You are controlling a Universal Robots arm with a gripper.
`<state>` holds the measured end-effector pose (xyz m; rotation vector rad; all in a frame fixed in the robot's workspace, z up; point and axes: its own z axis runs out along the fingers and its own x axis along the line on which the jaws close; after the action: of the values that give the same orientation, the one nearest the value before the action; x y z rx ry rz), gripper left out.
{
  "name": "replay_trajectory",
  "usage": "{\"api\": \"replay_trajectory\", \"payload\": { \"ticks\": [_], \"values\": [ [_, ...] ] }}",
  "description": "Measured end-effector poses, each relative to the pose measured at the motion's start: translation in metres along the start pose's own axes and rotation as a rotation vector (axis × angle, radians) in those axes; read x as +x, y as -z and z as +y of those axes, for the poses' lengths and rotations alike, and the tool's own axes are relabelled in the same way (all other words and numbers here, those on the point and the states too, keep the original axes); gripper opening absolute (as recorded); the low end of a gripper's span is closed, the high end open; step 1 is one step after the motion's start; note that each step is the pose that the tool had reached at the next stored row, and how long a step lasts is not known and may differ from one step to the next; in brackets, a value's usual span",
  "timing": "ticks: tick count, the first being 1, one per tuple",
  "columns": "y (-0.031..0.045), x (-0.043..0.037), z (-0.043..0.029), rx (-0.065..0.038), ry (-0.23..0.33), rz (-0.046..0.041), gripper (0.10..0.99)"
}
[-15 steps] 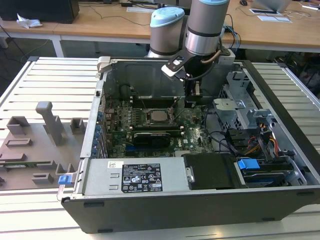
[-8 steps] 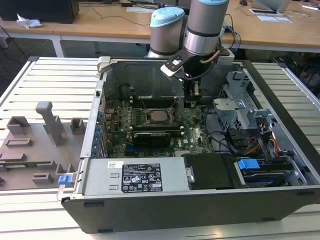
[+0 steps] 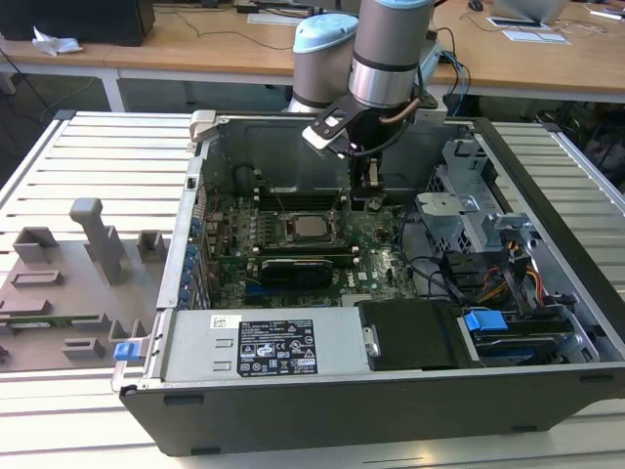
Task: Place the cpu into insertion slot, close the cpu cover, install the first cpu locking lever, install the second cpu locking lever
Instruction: 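Close the cpu cover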
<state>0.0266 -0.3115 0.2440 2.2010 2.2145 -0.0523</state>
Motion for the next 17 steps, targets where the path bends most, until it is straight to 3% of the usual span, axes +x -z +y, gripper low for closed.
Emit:
{"api": "replay_trajectory", "payload": {
  "ticks": [17],
  "values": [
    [-0.0004,0.0002,-0.0238,0.000,0.000,0.0000,0.106]
  ]
}}
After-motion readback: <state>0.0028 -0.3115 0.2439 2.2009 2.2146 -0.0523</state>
